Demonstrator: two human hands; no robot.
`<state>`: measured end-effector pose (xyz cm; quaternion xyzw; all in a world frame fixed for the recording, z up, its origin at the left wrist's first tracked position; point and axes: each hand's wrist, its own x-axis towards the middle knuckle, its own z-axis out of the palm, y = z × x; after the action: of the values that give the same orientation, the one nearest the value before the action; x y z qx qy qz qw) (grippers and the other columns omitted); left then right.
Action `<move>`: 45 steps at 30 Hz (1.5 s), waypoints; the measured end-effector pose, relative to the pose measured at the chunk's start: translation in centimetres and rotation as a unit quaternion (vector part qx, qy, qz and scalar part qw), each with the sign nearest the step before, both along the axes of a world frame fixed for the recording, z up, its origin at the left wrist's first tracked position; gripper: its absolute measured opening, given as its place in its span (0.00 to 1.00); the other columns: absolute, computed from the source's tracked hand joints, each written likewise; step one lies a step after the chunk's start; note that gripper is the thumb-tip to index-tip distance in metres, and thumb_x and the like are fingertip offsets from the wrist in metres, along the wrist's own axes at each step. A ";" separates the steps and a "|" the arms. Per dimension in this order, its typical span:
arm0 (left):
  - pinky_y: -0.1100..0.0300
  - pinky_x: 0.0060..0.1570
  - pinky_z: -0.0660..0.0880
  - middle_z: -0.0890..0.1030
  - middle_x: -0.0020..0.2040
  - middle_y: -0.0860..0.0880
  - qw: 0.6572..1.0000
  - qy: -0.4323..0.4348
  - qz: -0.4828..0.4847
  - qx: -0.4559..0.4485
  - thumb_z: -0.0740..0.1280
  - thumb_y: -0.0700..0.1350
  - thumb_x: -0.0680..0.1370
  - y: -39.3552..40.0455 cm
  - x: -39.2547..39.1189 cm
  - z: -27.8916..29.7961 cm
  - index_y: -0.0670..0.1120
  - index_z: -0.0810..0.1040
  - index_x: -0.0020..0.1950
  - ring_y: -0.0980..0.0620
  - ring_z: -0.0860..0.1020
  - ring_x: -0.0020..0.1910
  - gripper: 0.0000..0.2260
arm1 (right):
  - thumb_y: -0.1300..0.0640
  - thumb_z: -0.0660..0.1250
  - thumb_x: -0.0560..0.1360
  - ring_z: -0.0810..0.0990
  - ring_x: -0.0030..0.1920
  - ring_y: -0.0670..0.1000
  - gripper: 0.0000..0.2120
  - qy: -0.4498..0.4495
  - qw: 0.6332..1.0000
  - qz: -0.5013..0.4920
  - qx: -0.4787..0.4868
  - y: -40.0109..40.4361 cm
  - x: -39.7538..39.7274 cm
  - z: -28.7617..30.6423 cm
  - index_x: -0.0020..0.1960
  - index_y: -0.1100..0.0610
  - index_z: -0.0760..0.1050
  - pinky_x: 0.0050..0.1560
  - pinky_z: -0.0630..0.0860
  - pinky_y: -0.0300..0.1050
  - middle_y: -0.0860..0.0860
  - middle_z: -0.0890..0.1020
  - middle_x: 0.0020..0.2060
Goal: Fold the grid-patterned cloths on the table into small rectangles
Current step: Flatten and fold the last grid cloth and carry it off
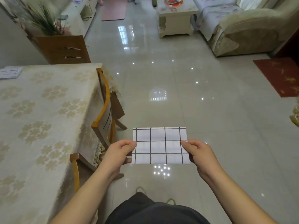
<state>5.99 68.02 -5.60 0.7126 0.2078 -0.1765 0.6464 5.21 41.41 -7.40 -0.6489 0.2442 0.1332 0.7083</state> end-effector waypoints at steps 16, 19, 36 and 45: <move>0.64 0.31 0.78 0.86 0.41 0.44 0.988 0.016 0.110 -0.110 0.66 0.40 0.79 5.2 18.6 -3.1 0.40 0.83 0.48 0.51 0.83 0.38 0.06 | 0.58 0.68 0.77 0.82 0.38 0.51 0.08 0.011 0.996 0.086 0.006 5.4 21.6 0.9 0.46 0.64 0.79 0.37 0.79 0.40 0.56 0.84 0.40; 0.66 0.29 0.76 0.84 0.36 0.46 0.986 -0.001 0.129 -0.101 0.67 0.38 0.79 6.3 22.6 -2.9 0.39 0.81 0.47 0.53 0.82 0.34 0.05 | 0.59 0.68 0.77 0.80 0.34 0.48 0.07 0.001 0.997 0.080 0.002 7.0 25.6 1.5 0.46 0.63 0.78 0.33 0.76 0.37 0.54 0.83 0.37; 0.45 0.52 0.78 0.86 0.47 0.43 0.992 -0.002 0.129 -0.007 0.72 0.47 0.76 5.7 42.5 -3.5 0.46 0.83 0.50 0.43 0.82 0.47 0.07 | 0.60 0.69 0.76 0.79 0.33 0.45 0.05 -0.032 0.996 0.081 -0.007 6.5 46.9 -0.5 0.47 0.62 0.80 0.34 0.74 0.37 0.50 0.82 0.32; 0.53 0.49 0.77 0.83 0.51 0.38 0.987 -0.016 0.160 -0.005 0.71 0.45 0.77 3.3 53.9 -1.7 0.41 0.82 0.55 0.44 0.81 0.48 0.10 | 0.55 0.72 0.74 0.77 0.39 0.51 0.07 -0.035 0.990 0.137 -0.022 3.9 60.5 0.4 0.45 0.59 0.81 0.46 0.75 0.50 0.52 0.79 0.34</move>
<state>59.91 71.32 -7.34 0.6697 0.3077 -0.0600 0.6733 65.68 45.31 -6.99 -0.6959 0.1310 0.2008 0.6769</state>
